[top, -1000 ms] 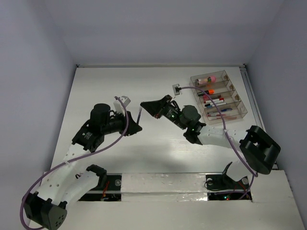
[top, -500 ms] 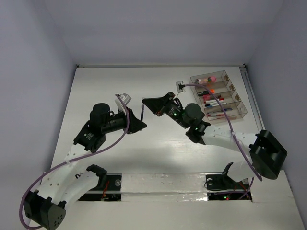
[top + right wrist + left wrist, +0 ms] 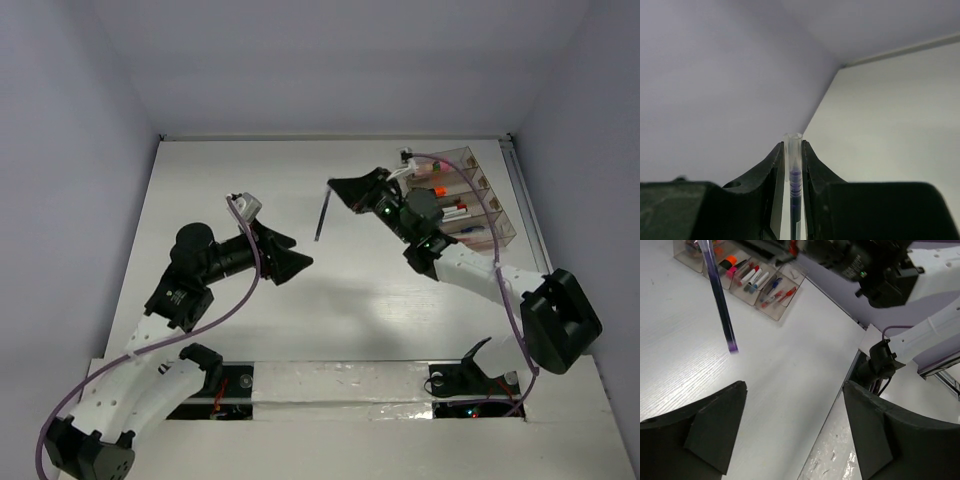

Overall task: Sort the stationery into containers
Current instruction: Place the pen in the storage box.

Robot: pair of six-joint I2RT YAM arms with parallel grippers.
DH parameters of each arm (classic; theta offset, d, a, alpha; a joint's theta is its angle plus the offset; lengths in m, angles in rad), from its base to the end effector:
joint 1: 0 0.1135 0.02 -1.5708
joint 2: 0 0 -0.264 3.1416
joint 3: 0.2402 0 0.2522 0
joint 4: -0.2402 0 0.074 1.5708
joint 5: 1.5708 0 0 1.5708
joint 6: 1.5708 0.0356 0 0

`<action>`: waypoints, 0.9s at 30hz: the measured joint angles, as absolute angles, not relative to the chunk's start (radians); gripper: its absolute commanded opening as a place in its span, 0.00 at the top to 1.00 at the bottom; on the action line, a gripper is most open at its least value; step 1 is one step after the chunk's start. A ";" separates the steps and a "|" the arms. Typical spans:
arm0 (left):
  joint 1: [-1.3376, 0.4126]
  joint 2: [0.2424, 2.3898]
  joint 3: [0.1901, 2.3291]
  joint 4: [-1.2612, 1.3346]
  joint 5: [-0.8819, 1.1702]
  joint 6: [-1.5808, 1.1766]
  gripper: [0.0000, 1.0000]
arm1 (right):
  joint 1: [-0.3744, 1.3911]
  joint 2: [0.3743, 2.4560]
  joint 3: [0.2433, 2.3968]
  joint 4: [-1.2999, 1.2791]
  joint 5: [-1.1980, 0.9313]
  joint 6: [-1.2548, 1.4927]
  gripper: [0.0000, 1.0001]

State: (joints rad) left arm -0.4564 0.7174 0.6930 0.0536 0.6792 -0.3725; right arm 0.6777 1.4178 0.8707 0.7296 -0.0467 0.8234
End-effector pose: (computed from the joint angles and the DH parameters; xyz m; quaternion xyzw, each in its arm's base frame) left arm 0.1419 -0.0946 0.3440 0.2663 0.6463 -0.4848 0.5257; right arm 0.2544 0.2069 0.3181 0.0287 0.6392 0.5350 0.5517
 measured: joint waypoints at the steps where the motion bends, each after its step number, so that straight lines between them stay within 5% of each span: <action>1: -0.457 0.709 0.691 0.052 0.682 -0.366 0.18 | 0.637 1.418 0.871 0.726 -0.037 0.828 1.00; 2: -0.457 0.697 0.686 0.052 0.683 -0.358 0.01 | 0.595 1.418 0.871 0.720 -0.022 0.831 1.00; 16: -0.510 0.561 0.667 -0.042 0.582 -0.295 0.01 | 0.044 1.056 0.626 0.402 0.393 0.755 1.00; 27: -0.551 0.540 0.667 -0.082 0.510 -0.278 0.01 | -0.063 1.175 0.592 0.313 0.472 0.757 1.00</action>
State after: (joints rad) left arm -0.5507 0.5404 0.6666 -0.0818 0.5098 -0.2779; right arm -0.0631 1.1751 0.5919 0.3126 0.4721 0.7567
